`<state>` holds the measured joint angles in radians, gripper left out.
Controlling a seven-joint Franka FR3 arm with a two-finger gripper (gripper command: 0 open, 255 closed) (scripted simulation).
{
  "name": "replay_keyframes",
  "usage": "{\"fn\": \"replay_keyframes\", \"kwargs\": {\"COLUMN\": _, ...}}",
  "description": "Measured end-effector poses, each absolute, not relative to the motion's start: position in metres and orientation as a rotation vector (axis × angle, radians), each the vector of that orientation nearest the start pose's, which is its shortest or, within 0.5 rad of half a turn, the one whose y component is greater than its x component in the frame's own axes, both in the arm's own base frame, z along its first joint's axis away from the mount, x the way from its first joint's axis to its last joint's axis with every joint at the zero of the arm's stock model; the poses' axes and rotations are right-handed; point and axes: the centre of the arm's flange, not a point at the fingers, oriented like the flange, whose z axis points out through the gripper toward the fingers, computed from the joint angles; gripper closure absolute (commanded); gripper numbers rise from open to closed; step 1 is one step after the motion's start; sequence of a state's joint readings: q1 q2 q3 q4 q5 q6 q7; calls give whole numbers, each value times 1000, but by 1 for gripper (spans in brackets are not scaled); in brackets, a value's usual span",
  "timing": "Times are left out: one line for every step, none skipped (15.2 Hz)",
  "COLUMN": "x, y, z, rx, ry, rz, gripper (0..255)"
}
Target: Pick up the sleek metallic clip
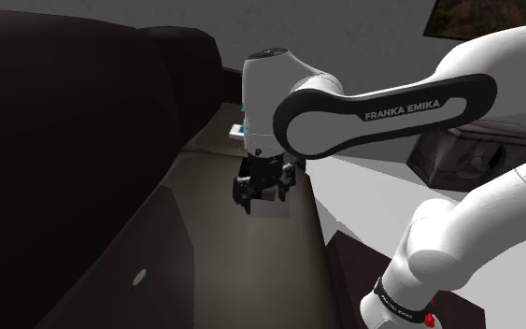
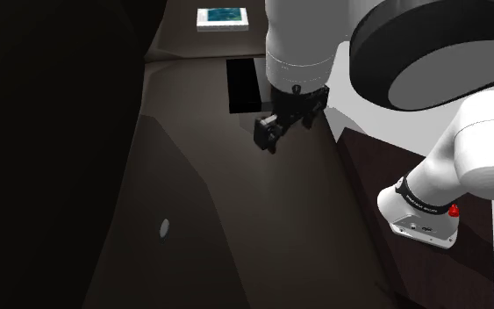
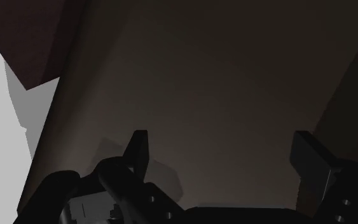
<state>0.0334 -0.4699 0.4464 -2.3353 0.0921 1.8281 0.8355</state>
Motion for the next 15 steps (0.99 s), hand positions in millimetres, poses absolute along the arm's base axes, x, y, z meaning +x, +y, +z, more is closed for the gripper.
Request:
{"fn": "replay_keyframes", "kwargs": {"x": 360, "y": 221, "z": 483, "rx": -3194, "ry": 726, "rz": -10, "gripper": 0}}
{"fn": "replay_keyframes", "kwargs": {"x": 368, "y": 230, "z": 476, "rx": -3191, "ry": 748, "rz": -15, "gripper": 0}}
{"fn": "replay_keyframes", "kwargs": {"x": 372, "y": 240, "z": 469, "rx": -3187, "ry": 770, "rz": -17, "gripper": 0}}
{"fn": "replay_keyframes", "kwargs": {"x": 378, "y": 252, "z": 466, "rx": -3184, "ry": 792, "rz": -20, "gripper": 0}}
{"fn": "replay_keyframes", "kwargs": {"x": 385, "y": 264, "z": 461, "rx": -3180, "ry": 814, "rz": -23, "gripper": 0}}
{"fn": "replay_keyframes", "kwargs": {"x": 391, "y": 275, "z": 454, "rx": -3175, "ry": 836, "rz": -26, "gripper": 0}}
{"fn": "replay_keyframes", "kwargs": {"x": 394, "y": 286, "z": 447, "rx": -3171, "ry": 859, "rz": -28, "gripper": 0}}
{"fn": "replay_keyframes", "kwargs": {"x": 400, "y": 296, "z": 443, "rx": -3167, "ry": 881, "rz": -31, "gripper": 0}}
{"fn": "replay_keyframes", "kwargs": {"x": 405, "y": 307, "z": 437, "rx": -3163, "ry": 902, "rz": -34, "gripper": 0}}
{"fn": "replay_keyframes", "kwargs": {"x": 411, "y": 317, "z": 432, "rx": -3158, "ry": 925, "rz": -37, "gripper": 0}}
{"fn": "replay_keyframes", "kwargs": {"x": 417, "y": 329, "z": 426, "rx": -3152, "ry": 946, "rz": -40, "gripper": 0}}
{"fn": "replay_keyframes", "kwargs": {"x": 424, "y": 340, "z": 419, "rx": -3147, "ry": 969, "rz": -42, "gripper": 0}}
{"fn": "replay_keyframes", "kwargs": {"x": 431, "y": 350, "z": 410, "rx": -3141, "ry": 990, "rz": -44, "gripper": 0}}
{"fn": "replay_keyframes", "kwargs": {"x": 440, "y": 362, "z": 404, "rx": -3135, "ry": 1013, "rz": -47, "gripper": 0}}
{"fn": "replay_keyframes", "kwargs": {"x": 446, "y": 369, "z": 399, "rx": -3129, "ry": 1037, "rz": -50, "gripper": 0}}
